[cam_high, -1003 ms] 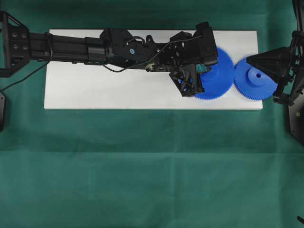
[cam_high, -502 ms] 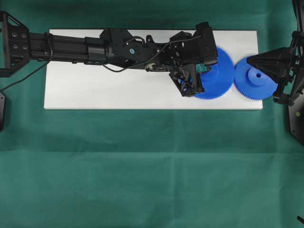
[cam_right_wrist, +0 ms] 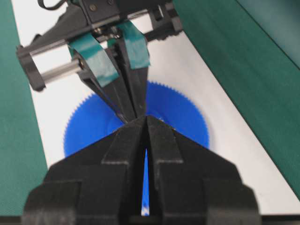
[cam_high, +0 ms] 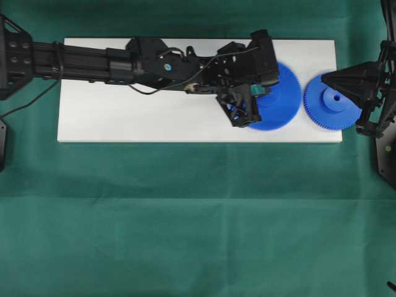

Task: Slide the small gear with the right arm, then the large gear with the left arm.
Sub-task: 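Slide the large gear back left to its start position with the left gripper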

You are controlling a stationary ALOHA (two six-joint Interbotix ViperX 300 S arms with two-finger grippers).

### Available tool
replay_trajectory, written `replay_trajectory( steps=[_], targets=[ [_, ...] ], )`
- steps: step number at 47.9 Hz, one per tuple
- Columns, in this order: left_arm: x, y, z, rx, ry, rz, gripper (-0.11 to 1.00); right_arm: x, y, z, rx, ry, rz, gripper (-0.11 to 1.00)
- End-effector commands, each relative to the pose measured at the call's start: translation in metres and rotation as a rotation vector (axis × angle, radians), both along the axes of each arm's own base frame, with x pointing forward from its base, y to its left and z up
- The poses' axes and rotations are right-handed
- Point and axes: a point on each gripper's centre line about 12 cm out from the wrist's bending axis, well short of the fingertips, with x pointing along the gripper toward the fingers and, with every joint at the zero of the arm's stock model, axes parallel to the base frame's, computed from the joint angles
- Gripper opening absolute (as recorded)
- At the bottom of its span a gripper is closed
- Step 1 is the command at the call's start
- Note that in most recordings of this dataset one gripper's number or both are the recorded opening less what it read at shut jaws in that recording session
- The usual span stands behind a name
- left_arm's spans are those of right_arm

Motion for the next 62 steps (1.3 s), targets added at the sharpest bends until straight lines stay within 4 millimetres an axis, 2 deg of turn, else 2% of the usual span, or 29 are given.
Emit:
replay_trajectory(
  steps=[1, 10, 24, 27, 41, 50, 62],
  targets=[
    [-0.014, 0.001, 0.005, -0.005, 0.024, 0.008, -0.01, 0.002, 0.000, 0.005, -0.002, -0.019, 0.005, 0.50],
    [-0.055, 0.004, -0.005, -0.025, 0.095, 0.034, -0.01, 0.003, 0.000, 0.005, 0.002, -0.020, 0.005, 0.50],
    [-0.154, 0.003, -0.026, -0.079, 0.213, 0.115, -0.01, 0.002, 0.001, 0.006, 0.001, -0.023, 0.007, 0.50],
    [-0.179, 0.001, -0.027, -0.093, 0.227, 0.140, -0.01, 0.003, 0.001, 0.007, 0.000, -0.025, 0.008, 0.50],
    [-0.269, -0.013, -0.020, -0.131, 0.237, 0.222, -0.01, 0.004, 0.000, 0.010, -0.001, -0.032, 0.008, 0.50],
    [-0.308, -0.022, -0.017, -0.150, 0.229, 0.260, -0.01, 0.004, 0.001, 0.010, 0.001, -0.036, 0.010, 0.50],
    [-0.331, -0.025, -0.009, -0.145, 0.195, 0.281, -0.01, 0.005, 0.001, 0.012, 0.009, -0.052, 0.014, 0.50]
  ],
)
